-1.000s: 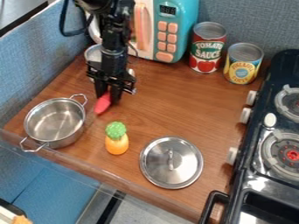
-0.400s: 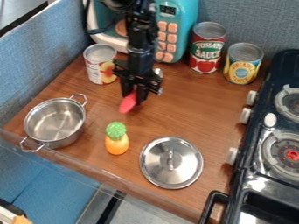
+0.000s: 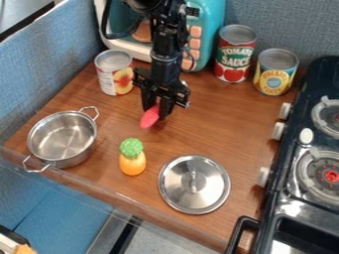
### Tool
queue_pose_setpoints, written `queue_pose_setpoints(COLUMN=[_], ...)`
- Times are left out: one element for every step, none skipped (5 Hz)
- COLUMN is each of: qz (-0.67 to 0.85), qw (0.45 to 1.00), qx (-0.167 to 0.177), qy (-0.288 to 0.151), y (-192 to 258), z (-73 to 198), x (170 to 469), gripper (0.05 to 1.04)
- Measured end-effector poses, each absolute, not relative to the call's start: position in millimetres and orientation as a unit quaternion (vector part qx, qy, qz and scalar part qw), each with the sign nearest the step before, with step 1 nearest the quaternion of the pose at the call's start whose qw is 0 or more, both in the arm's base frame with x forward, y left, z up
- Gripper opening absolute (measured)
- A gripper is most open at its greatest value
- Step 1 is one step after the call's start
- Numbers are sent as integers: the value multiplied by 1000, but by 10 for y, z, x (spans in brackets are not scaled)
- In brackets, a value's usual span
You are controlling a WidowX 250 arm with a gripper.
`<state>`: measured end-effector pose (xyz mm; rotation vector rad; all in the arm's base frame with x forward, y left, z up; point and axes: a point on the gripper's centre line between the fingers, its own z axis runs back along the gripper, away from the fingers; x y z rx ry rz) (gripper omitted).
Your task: Move the red spoon to the middle of the table
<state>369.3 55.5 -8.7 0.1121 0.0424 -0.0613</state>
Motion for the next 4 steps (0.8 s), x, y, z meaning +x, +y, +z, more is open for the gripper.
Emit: queue_pose_setpoints(qz=[-24, -31, -40, -46], qw=[998, 998, 998, 998], qx=[54, 51, 44, 39], qy=[31, 35, 29, -6], y=[557, 549, 519, 489], z=[-144, -141, -71, 207], x=[3667, 3657, 3613, 3637], gripper=[840, 1005, 1001, 1001])
